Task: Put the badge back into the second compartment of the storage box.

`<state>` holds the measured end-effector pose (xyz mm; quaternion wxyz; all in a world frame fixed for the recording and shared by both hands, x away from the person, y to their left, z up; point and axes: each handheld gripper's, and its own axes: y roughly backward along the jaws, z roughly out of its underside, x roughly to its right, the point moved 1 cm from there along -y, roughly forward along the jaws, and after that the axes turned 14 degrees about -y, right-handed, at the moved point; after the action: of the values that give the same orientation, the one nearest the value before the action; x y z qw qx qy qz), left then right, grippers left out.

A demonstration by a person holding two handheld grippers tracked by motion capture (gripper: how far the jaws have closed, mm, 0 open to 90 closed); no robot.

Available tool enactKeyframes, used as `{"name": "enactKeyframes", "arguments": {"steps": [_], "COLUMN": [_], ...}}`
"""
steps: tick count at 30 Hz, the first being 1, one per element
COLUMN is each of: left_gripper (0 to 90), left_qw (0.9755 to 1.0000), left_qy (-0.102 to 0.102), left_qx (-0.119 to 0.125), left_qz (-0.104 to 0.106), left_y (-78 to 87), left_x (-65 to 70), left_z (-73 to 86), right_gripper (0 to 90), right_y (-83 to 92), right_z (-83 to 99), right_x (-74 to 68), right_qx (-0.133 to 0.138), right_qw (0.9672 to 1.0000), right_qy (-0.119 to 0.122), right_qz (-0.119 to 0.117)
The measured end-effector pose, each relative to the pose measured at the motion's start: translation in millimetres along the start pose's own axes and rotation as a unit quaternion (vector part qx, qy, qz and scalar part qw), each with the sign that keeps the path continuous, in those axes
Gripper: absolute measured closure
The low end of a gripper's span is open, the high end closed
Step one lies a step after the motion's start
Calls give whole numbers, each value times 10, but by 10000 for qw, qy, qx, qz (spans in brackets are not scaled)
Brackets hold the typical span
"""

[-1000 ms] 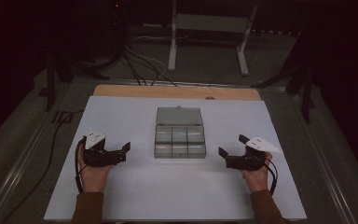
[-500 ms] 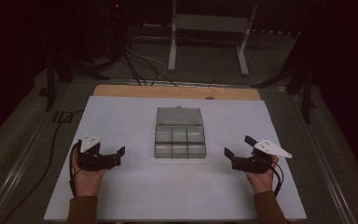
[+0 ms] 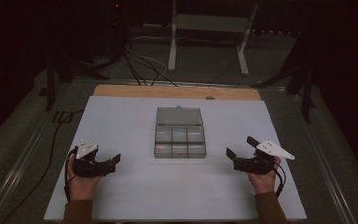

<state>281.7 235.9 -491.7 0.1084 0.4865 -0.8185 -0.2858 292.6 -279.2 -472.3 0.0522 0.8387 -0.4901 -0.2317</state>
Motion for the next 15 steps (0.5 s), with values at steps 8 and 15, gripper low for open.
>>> {"name": "enactKeyframes", "arguments": {"steps": [8, 15], "left_gripper": [167, 198], "left_qw": [9997, 9990], "left_qy": [4, -173], "left_qx": [-158, -365], "left_qz": [193, 174], "left_y": [-44, -69], "left_x": [3, 17], "left_z": [109, 158], "right_gripper": [0, 0], "right_y": [13, 19], "right_z": [-5, -7], "right_x": [2, 5], "right_qx": [26, 46], "right_qw": [10000, 10000], "right_qy": [-13, -28], "right_qz": [1, 5]}}
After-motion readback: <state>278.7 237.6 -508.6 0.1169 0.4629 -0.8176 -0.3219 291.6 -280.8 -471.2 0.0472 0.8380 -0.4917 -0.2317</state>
